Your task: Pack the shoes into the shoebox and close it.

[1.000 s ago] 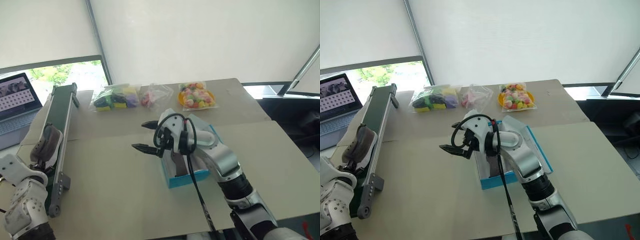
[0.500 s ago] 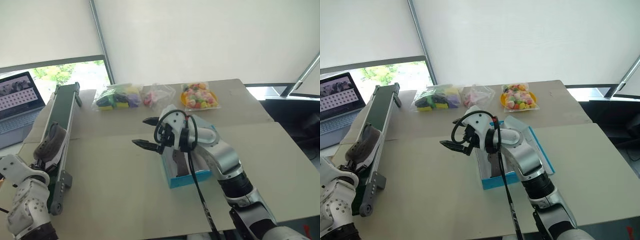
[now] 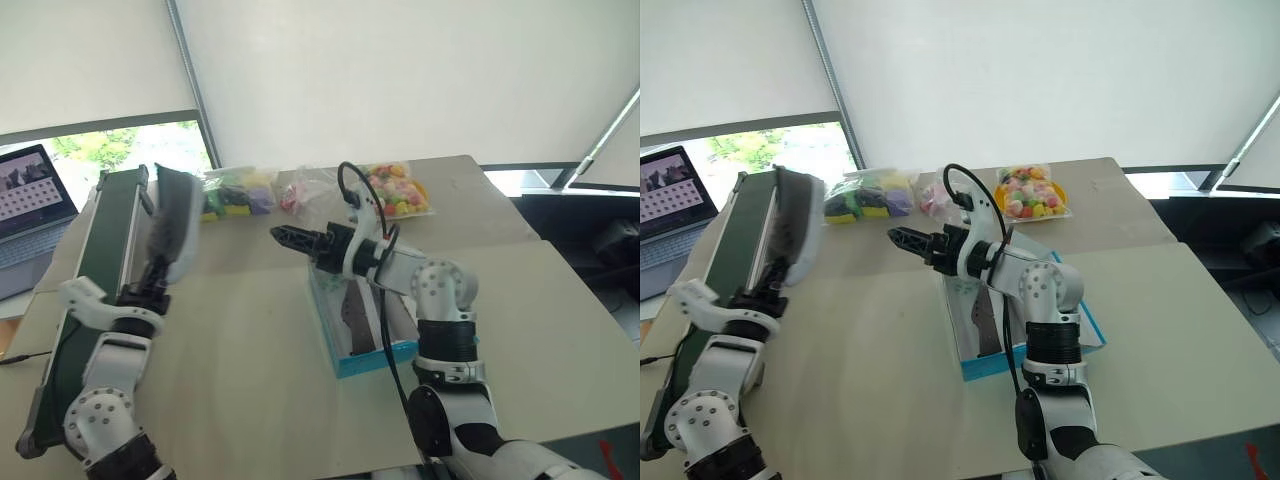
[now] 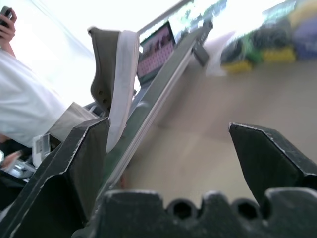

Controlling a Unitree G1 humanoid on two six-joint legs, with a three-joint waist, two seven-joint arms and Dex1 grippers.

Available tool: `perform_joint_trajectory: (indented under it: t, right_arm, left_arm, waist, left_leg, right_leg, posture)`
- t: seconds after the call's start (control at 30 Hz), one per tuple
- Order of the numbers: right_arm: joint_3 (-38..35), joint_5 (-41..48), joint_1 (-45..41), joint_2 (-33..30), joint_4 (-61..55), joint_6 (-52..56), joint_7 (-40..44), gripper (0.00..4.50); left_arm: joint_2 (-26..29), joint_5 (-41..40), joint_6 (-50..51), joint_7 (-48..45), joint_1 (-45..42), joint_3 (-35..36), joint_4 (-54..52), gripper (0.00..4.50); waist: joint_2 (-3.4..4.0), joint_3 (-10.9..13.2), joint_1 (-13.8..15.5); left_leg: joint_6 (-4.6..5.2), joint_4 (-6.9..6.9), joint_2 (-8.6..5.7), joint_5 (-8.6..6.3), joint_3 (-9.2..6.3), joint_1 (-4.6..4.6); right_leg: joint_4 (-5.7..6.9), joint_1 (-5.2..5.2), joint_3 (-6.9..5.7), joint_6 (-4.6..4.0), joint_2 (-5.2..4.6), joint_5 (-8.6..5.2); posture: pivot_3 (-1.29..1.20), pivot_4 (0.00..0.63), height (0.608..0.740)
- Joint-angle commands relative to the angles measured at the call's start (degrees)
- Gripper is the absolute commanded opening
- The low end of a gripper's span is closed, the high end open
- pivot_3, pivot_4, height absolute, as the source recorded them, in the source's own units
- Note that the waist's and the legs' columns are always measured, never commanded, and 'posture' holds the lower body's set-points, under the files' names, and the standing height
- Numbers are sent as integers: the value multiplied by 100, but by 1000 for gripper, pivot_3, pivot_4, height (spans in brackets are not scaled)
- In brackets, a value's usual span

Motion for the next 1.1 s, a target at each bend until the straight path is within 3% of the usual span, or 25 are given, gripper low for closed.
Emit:
perform_joint_trajectory:
  t: [0.03, 0.33, 0.7, 1.07, 1.1]
  right_arm:
    - [-365, 569, -451, 608, -36, 312, -477, 4500]
    - [-320, 1058, -611, 641, -125, 55, -1183, 4500]
    - [-433, 1927, -617, 550, -198, -69, -1603, 4500]
    - [-195, 2208, -552, 434, -44, -396, -1921, 4500]
    - [-180, 2212, -535, 422, -43, -427, -1952, 4252]
  left_arm:
    - [-112, -511, 217, 65, -196, -835, -468, 638]
    - [-88, -764, 214, 250, -232, -1751, -543, 638]
    - [169, -614, 17, 303, -271, -1787, -265, 638]
    - [251, -717, -99, 318, -238, -2038, -346, 638]
    - [254, -717, -104, 322, -220, -2043, -354, 636]
  waist:
    - [2, 1, 6]
    - [4, 0, -157]
    - [6, -1, -152]
    - [7, -1, -155]
    - [8, -1, -154]
  left_leg:
    - [1, -1, -5, 0, 0, -2]
    - [1, -3, 11, 0, 49, 2]
    - [0, -4, 9, 1, 76, 4]
    - [15, -4, 7, -8, 72, 5]
    - [15, -3, 8, -8, 73, 4]
  right_leg:
    - [-1, 0, 4, 0, 0, 0]
    - [-18, 0, 41, 6, 9, -5]
    - [-18, -2, 41, 6, 18, -5]
    - [-17, -4, 48, 6, 13, -5]
    - [-17, -4, 48, 6, 13, -5]
  posture:
    - [0, 150, 646]
    - [0, 150, 646]
    - [0, 150, 646]
    - [0, 150, 646]
    - [0, 150, 646]
